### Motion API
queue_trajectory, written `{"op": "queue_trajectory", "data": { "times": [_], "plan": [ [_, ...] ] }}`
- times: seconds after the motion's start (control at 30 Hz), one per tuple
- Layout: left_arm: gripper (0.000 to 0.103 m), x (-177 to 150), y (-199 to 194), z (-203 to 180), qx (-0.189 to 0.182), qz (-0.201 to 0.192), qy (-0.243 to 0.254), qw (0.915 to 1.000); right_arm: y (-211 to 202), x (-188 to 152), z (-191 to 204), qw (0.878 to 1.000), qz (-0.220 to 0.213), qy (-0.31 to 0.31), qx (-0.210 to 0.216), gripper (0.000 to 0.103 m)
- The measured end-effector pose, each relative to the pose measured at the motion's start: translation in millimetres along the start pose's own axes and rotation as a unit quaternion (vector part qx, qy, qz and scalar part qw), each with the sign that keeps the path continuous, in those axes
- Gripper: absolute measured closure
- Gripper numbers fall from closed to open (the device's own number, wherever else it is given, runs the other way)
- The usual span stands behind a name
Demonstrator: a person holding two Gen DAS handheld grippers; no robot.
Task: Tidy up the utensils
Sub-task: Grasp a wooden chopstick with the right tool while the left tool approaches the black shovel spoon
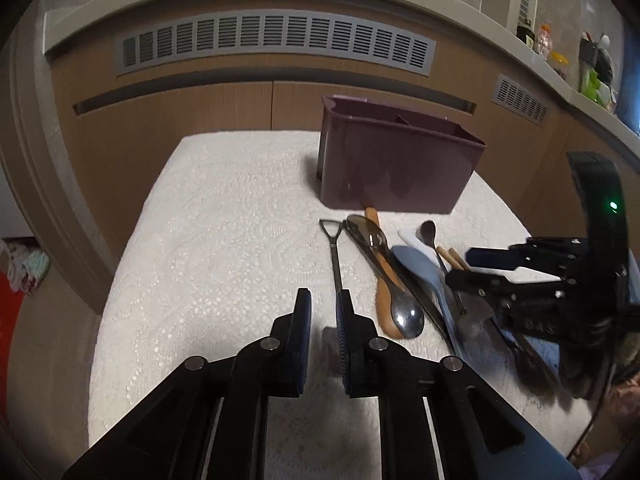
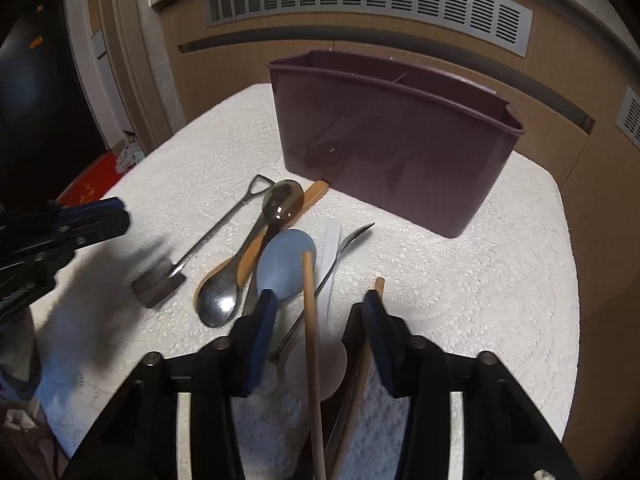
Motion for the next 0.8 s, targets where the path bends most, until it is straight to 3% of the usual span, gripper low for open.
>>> {"op": "queue_trajectory", "data": {
  "times": [0.03,0.07,0.13,0.27,0.33,0.5,0.63,0.8],
  "plan": [
    [0.075,-2.0,2.1,-0.6,-0.001,0.003,-0.002,1.0,4.3,0.7,-0.1,1.0,0.006,0.002,0.002,0.071],
    [0.059,-4.1,4.8,-1.2,-0.004,0.009,-0.004,0.9999,8.9,0.4,0.1,1.0,0.016,0.004,0.008,0.073],
    [0.043,-7.4,11.2,-3.4,-0.014,0.021,-0.012,0.9996,15.9,-1.5,-1.0,0.999,0.031,0.01,0.012,0.081],
    [0.038,-12.7,14.9,-14.4,-0.036,0.037,-0.012,0.9986,4.2,-5.0,-4.0,1.0,0.023,0.016,0.007,0.098],
    [0.034,-19.3,13.9,-21.5,-0.04,0.044,-0.008,0.9982,-9.8,-4.7,-9.7,0.999,0.009,0.032,0.012,0.098],
    [0.034,-31.9,14.0,-33.6,-0.019,0.042,-0.014,0.9988,-41.3,-8.5,-29.5,0.996,-0.033,0.08,0.011,0.098],
    [0.035,-32.8,23.6,-29.6,0.001,0.054,-0.039,0.9978,-50.3,-14.2,-35.9,0.994,-0.04,0.103,0.022,0.098],
    [0.057,-26.6,38.6,-33.0,0.029,0.074,-0.015,0.9967,-54.9,-20.0,-35.0,0.993,-0.051,0.106,0.022,0.098]
  ]
}}
Point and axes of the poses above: each gripper's, at about its wrist camera, not at the fingertips, and y roughly the way its jaws point, z to its left, x to its top, the point moved 5 cm from there along y, roughly the way its jaws point, and after that the axes turned 12 degrees about y, right-handed, at the moved point
